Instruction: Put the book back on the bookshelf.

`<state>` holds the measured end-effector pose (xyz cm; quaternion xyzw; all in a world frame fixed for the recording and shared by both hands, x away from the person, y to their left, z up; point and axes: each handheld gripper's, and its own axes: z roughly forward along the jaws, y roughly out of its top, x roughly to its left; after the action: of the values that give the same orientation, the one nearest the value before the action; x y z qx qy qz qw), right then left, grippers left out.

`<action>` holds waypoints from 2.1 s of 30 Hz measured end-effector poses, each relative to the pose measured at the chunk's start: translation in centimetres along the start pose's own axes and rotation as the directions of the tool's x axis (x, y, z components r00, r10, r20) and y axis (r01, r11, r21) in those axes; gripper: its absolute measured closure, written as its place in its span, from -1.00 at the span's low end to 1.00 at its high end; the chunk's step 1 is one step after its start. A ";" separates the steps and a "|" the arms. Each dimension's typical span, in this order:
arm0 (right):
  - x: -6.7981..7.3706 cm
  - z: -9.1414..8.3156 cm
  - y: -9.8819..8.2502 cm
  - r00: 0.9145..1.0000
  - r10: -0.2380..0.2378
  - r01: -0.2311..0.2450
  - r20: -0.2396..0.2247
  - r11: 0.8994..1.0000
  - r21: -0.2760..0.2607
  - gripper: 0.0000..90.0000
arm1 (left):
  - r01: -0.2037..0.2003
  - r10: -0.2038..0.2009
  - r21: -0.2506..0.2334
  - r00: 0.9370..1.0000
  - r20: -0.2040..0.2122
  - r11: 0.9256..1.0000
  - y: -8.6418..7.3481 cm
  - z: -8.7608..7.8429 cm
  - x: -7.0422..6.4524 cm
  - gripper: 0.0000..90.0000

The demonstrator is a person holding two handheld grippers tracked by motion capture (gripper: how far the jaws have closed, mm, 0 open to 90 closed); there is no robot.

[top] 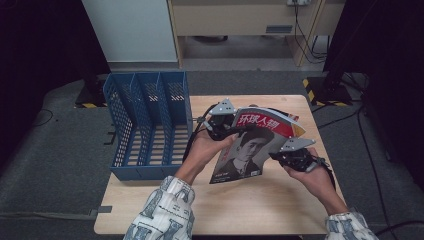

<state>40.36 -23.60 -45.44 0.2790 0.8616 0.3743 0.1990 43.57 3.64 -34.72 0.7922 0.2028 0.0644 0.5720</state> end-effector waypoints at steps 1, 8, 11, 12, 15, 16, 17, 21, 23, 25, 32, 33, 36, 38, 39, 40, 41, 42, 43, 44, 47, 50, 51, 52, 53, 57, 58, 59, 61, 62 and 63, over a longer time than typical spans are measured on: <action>0.0 -0.1 0.0 1.000 -0.004 0.004 0.003 1.000 0.000 0.91 | -0.003 0.003 0.002 1.000 -0.001 1.000 0.0 0.0 0.0 0.92; -0.3 -0.8 0.2 1.000 -0.024 0.023 0.020 1.000 0.011 0.92 | -0.005 0.005 0.006 1.000 -0.002 1.000 -0.1 0.0 0.1 0.92; -0.3 -0.9 0.1 0.999 -0.024 0.024 0.023 1.000 0.008 0.93 | -0.003 0.003 0.000 1.000 -0.006 1.000 -0.2 0.0 0.1 0.92; -0.3 -0.9 0.1 0.999 -0.024 0.024 0.023 1.000 0.008 0.93 | -0.002 0.001 -0.004 1.000 -0.007 1.000 -0.3 0.0 0.1 0.92; -0.2 -1.0 0.2 0.999 -0.034 0.034 0.025 0.999 0.014 0.93 | 0.000 0.000 -0.012 1.000 -0.006 1.000 -0.5 -0.1 0.1 0.92; -0.2 -1.0 0.2 0.999 -0.033 0.032 0.024 0.999 0.014 0.93 | 0.001 -0.001 -0.013 1.000 -0.007 1.000 -0.5 -0.1 0.2 0.92; -0.2 -1.0 0.2 0.999 -0.035 0.035 0.021 0.999 0.016 0.93 | -0.004 0.004 -0.012 1.000 -0.009 1.000 -0.6 -0.2 0.1 0.92; -0.2 -0.9 0.3 0.999 -0.039 0.039 0.020 0.999 0.009 0.92 | 0.000 0.000 -0.018 1.000 -0.010 1.000 -0.6 -0.3 0.1 0.93; -0.2 -0.8 0.3 0.999 -0.034 0.033 0.014 0.999 0.005 0.91 | 0.009 -0.009 -0.025 1.000 -0.012 1.000 -0.7 -0.3 0.1 0.93; -0.3 -0.7 0.2 0.999 -0.031 0.031 0.012 1.000 -0.004 0.89 | 0.005 -0.005 -0.031 1.000 -0.006 1.000 -0.8 -0.4 0.1 0.93; -1.1 -0.3 -1.3 0.999 0.045 -0.044 0.023 0.998 -0.047 0.53 | 0.012 -0.012 -0.060 1.000 0.002 0.998 -0.9 -0.7 -0.2 0.93; -1.0 -0.1 -1.6 0.998 0.056 -0.055 0.025 0.998 -0.043 0.47 | 0.016 -0.016 -0.064 1.000 0.002 0.998 -0.8 -0.7 -0.3 0.93; -0.9 0.2 -2.4 0.994 0.099 -0.097 0.044 0.995 -0.039 0.21 | 0.013 -0.013 -0.065 1.000 -0.005 0.998 -0.6 -0.7 -0.3 0.93; -0.8 0.3 -2.7 0.992 0.115 -0.112 0.049 0.993 -0.045 0.14 | 0.012 -0.012 -0.065 1.000 -0.006 0.998 -0.5 -0.7 -0.4 0.93; -0.6 0.3 -3.3 0.988 0.136 -0.132 0.069 0.990 -0.055 0.00 | 0.012 -0.013 -0.066 1.000 -0.007 0.998 -0.4 -0.7 -0.4 0.93; -0.6 0.3 -3.3 0.988 0.136 -0.132 0.069 0.990 -0.055 0.00 | 0.012 -0.012 -0.068 1.000 -0.009 0.998 -0.3 -0.8 -0.4 0.93; -0.5 0.3 -3.6 0.986 0.148 -0.143 0.080 0.988 -0.062 -0.06 | 0.012 -0.013 -0.069 1.000 -0.008 0.998 -0.2 -0.8 -0.5 0.93; -0.4 0.3 -3.9 0.983 0.161 -0.155 0.087 0.985 -0.070 -0.12 | 0.013 -0.014 -0.071 1.000 -0.009 0.997 -0.1 -0.9 -0.5 0.93; -0.3 0.3 -4.4 0.980 0.173 -0.167 0.102 0.983 -0.071 -0.17 | 0.015 -0.016 -0.070 1.000 -0.012 0.997 0.0 -1.0 -0.5 0.93; -0.2 0.3 -4.6 0.978 0.181 -0.173 0.109 0.982 -0.075 -0.19 | 0.020 -0.021 -0.071 1.000 -0.013 0.997 0.1 -1.0 -0.6 0.93; 0.0 0.8 -5.8 0.970 0.210 -0.202 0.125 0.977 -0.072 -0.31 | 0.014 -0.016 -0.054 1.000 -0.021 0.998 0.5 -1.0 -0.7 0.93; 0.0 0.9 -5.9 0.965 0.228 -0.221 0.127 0.973 -0.072 -0.37 | 0.013 -0.015 -0.053 1.000 -0.024 0.999 0.6 -1.0 -0.8 0.93; 0.0 1.2 -6.1 0.959 0.249 -0.243 0.133 0.968 -0.060 -0.51 | 0.016 -0.017 -0.055 1.000 -0.026 0.998 0.7 -1.0 -0.8 0.93; 0.0 1.3 -6.3 0.959 0.253 -0.249 0.126 0.967 -0.047 -0.55 | 0.020 -0.022 -0.057 0.999 -0.024 0.998 0.8 -1.0 -0.8 0.93; 0.0 1.3 -6.3 0.959 0.253 -0.249 0.126 0.967 -0.047 -0.55 | 0.022 -0.024 -0.059 0.999 -0.026 0.998 0.9 -1.1 -0.9 0.93; 0.2 1.7 -7.0 0.950 0.286 -0.288 0.123 0.958 0.000 -0.66 | 0.031 -0.033 -0.052 0.999 -0.029 0.998 1.4 -1.3 -1.0 0.93; 0.2 1.7 -7.0 0.950 0.286 -0.288 0.123 0.958 0.000 -0.66 | 0.030 -0.031 -0.051 0.999 -0.030 0.998 1.6 -1.4 -1.0 0.93; 0.2 1.8 -7.2 0.951 0.282 -0.285 0.126 0.958 0.004 -0.67 | 0.030 -0.031 -0.050 0.999 -0.032 0.998 1.7 -1.5 -1.0 0.93; 0.2 2.1 -7.4 0.947 0.298 -0.303 0.120 0.953 0.021 -0.68 | 0.030 -0.032 -0.048 0.999 -0.035 0.998 1.9 -1.7 -1.1 0.93; 0.2 2.4 -7.6 0.947 0.294 -0.301 0.130 0.953 0.035 -0.70 | 0.031 -0.033 -0.045 0.999 -0.040 0.998 2.1 -1.9 -1.1 0.93; 0.2 2.4 -7.6 0.947 0.294 -0.301 0.130 0.953 0.035 -0.70 | 0.031 -0.033 -0.045 0.999 -0.040 0.998 2.1 -1.9 -1.1 0.93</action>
<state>39.03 -26.42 -52.73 0.4336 0.8057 0.3584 0.1853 42.45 4.35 -31.93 0.7744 0.2255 0.0759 0.5863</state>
